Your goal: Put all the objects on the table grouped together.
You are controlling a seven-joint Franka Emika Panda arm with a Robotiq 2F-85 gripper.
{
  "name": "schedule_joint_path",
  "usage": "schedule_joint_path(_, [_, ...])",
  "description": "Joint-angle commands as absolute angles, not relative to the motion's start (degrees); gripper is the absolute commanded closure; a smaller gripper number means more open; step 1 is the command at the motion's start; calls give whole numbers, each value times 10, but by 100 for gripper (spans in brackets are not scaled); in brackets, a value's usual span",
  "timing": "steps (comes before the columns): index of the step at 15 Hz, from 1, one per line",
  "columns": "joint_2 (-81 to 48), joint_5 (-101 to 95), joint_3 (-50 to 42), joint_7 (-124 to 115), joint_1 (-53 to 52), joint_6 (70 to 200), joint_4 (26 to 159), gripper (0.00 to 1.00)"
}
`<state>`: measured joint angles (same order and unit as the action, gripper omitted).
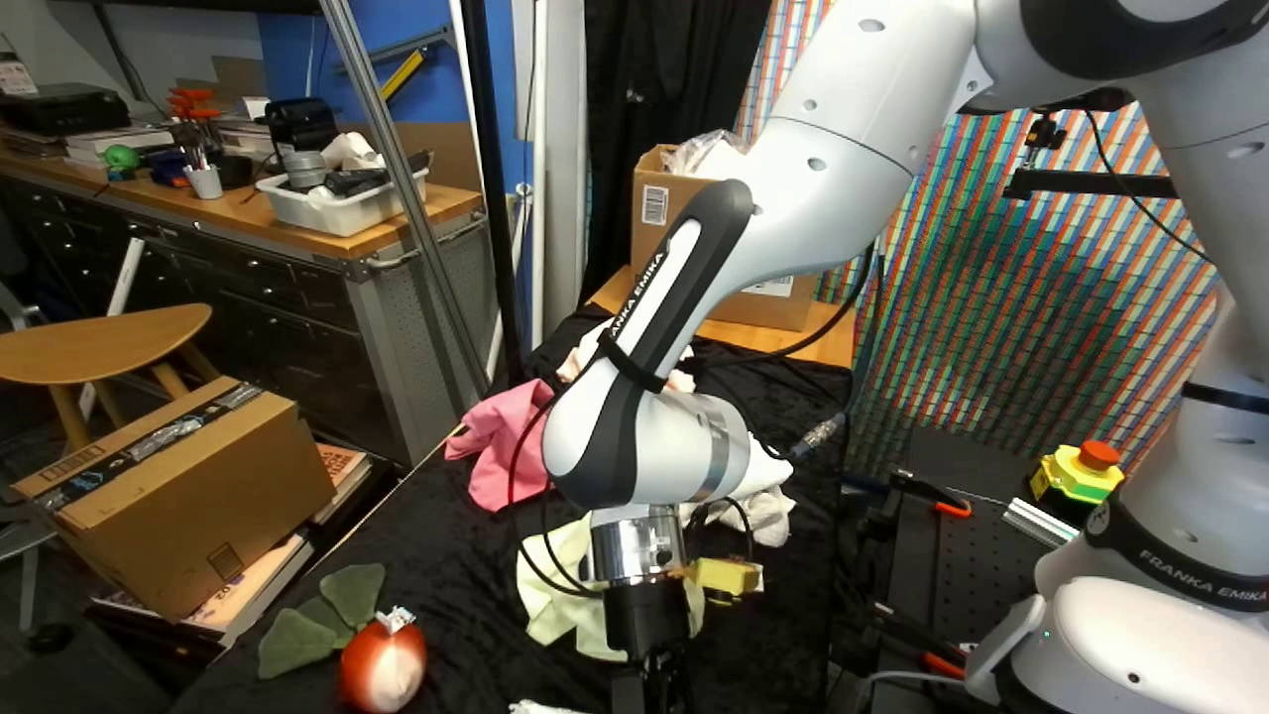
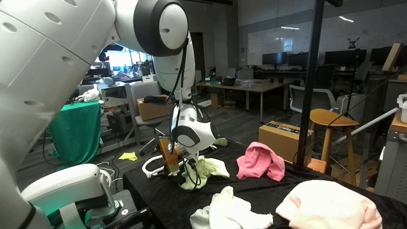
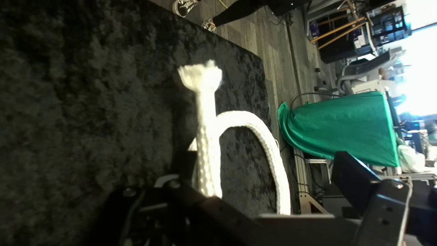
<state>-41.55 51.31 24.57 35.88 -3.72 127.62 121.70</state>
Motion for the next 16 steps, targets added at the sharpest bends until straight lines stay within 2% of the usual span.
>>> schedule_joint_path(1, [-421, 538, 238, 360, -47, 1238, 1200, 0])
schedule_joint_path(12, [-427, 586, 217, 364, -72, 1224, 1196, 0])
schedule_joint_path(14, [-431, 592, 211, 366, -77, 1224, 1195, 19])
schedule_joint_path(15, [-433, 595, 208, 367, -79, 1225, 1195, 34])
schedule_joint_path(16, [-433, 599, 205, 369, -81, 1225, 1195, 42])
